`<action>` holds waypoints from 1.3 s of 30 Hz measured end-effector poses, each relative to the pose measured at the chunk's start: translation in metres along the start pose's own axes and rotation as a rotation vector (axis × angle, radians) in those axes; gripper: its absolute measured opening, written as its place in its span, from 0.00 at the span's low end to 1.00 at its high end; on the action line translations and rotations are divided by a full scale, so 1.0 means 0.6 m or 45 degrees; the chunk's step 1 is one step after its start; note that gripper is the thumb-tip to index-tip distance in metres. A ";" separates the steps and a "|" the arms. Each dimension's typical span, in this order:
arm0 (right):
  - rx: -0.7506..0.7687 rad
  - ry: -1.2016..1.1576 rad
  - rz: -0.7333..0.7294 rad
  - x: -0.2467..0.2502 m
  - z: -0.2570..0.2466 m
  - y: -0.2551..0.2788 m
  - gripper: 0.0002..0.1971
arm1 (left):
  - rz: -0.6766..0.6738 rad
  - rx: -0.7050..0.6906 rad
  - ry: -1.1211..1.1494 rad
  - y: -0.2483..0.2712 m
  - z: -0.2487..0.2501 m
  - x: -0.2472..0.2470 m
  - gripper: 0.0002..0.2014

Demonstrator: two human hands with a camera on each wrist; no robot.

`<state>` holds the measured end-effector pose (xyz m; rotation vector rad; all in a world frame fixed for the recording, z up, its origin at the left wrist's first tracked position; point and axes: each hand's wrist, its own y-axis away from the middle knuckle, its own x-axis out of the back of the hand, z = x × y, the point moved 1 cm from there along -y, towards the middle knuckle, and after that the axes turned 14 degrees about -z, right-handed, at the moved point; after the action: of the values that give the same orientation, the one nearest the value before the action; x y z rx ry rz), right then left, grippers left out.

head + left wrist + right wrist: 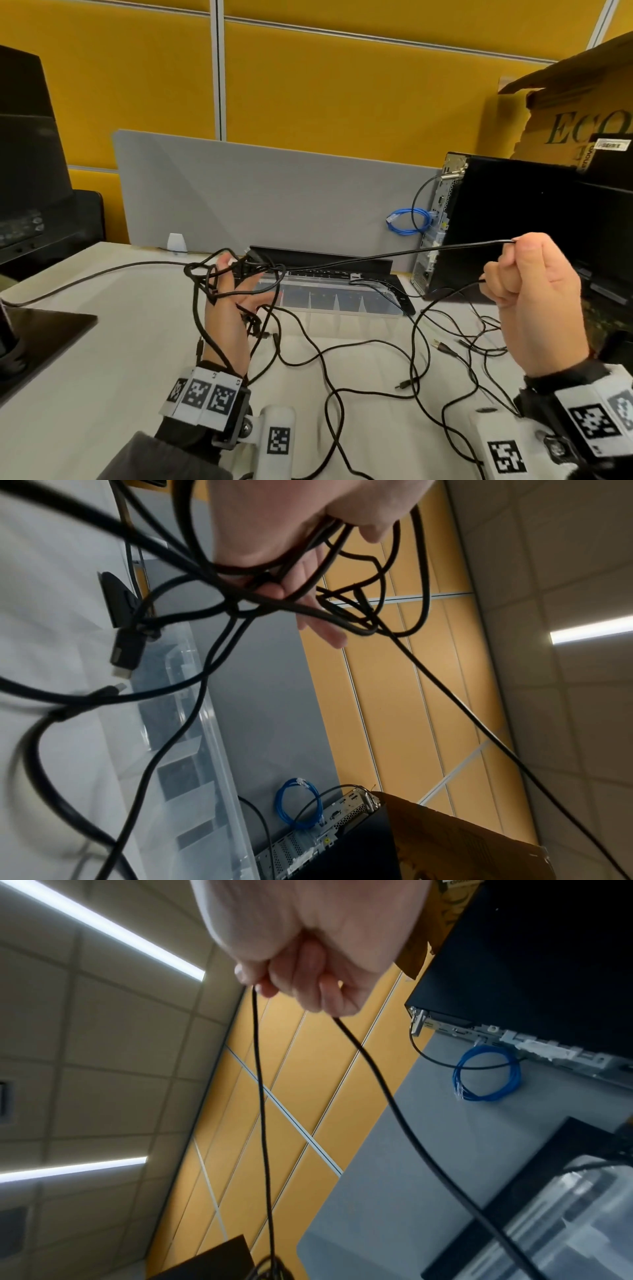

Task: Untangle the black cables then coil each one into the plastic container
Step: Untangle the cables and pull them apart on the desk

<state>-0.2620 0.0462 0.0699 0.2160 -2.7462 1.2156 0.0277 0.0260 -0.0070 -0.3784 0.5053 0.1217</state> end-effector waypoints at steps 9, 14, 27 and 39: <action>-0.379 0.983 -0.514 -0.011 0.048 0.000 0.12 | -0.133 -0.109 -0.007 0.009 0.000 -0.008 0.10; -0.699 0.907 -1.399 -0.026 0.059 0.019 0.13 | -0.100 -0.105 -0.004 0.008 -0.006 -0.003 0.05; -0.654 1.031 -1.088 -0.013 0.062 0.023 0.08 | -0.090 0.071 -0.074 0.008 -0.004 0.005 0.08; -0.415 1.025 -0.482 0.012 0.074 0.004 0.08 | -0.131 0.189 -0.097 0.005 -0.012 0.003 0.12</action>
<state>-0.2723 0.0143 0.0401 0.1527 -2.0229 0.5609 0.0257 0.0260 -0.0149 -0.2527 0.4160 -0.0014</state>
